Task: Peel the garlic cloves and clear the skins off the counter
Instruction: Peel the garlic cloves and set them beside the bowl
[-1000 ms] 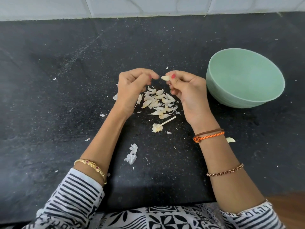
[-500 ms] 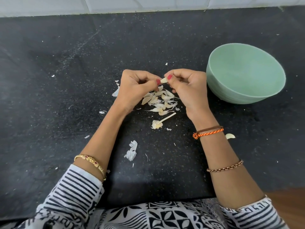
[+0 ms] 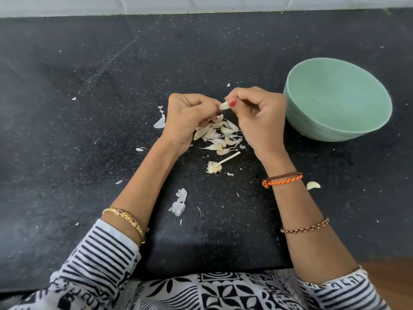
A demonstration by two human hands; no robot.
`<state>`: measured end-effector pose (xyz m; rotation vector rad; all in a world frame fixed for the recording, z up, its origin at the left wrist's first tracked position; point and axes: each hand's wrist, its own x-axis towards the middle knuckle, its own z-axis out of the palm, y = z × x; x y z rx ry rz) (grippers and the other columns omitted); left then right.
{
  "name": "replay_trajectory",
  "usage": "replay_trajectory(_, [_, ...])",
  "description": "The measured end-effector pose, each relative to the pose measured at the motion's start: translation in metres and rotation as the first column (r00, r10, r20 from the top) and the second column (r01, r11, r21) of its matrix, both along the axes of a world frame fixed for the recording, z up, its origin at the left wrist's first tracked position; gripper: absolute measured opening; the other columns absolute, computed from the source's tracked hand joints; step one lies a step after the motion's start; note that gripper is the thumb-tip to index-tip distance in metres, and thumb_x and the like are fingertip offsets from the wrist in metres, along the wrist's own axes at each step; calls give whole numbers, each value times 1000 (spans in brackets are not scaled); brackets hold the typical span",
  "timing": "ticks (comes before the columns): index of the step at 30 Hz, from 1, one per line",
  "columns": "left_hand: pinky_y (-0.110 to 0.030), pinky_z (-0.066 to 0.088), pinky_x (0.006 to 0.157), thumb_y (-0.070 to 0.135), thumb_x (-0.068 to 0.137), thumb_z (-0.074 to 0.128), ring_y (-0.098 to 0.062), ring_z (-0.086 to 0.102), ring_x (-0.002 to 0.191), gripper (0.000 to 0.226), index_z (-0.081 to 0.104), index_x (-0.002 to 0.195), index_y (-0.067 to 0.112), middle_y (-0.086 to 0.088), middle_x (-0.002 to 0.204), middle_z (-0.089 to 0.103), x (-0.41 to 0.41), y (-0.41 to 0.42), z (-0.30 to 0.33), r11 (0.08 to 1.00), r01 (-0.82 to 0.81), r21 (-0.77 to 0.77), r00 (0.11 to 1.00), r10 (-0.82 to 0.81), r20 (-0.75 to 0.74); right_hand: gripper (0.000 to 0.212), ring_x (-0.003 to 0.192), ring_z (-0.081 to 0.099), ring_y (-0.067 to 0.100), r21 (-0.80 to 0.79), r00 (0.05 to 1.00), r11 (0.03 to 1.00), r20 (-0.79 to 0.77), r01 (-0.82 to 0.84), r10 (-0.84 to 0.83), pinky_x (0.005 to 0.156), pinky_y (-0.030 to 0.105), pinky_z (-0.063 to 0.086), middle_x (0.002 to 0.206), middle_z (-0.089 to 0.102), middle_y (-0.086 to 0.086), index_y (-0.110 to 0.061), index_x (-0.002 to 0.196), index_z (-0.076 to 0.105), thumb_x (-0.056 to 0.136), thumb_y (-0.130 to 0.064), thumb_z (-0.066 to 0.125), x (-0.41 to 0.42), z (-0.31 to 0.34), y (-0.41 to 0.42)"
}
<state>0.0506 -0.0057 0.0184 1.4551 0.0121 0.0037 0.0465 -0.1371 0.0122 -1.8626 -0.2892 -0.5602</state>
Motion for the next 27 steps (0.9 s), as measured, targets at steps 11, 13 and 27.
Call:
replay_trajectory(11, [-14,23,40,6,66,56,-2,34,42,24,68,47,14,5,43,48,2,-3,1,988,-22,-151,994,6,-105,23,56,51,-2,351,968,931,-179,-102,174,57,13,41,61,63,-16,-15,85,69,83,6,60,-3,6,4])
replay_trajectory(13, [-14,25,40,8,64,55,-2,34,43,23,66,46,16,7,43,45,0,-4,2,991,-34,-132,996,23,-83,24,55,49,-1,446,924,886,-274,-125,268,56,14,40,62,64,-13,-14,80,68,85,6,57,-4,8,3])
replay_trajectory(27, [-19,19,44,18,72,46,-6,21,46,38,33,37,26,13,43,27,3,6,4,968,-252,-6,967,252,23,22,59,55,-1,309,910,944,-350,-113,224,61,15,47,67,64,-9,-12,100,66,84,4,60,-5,12,0])
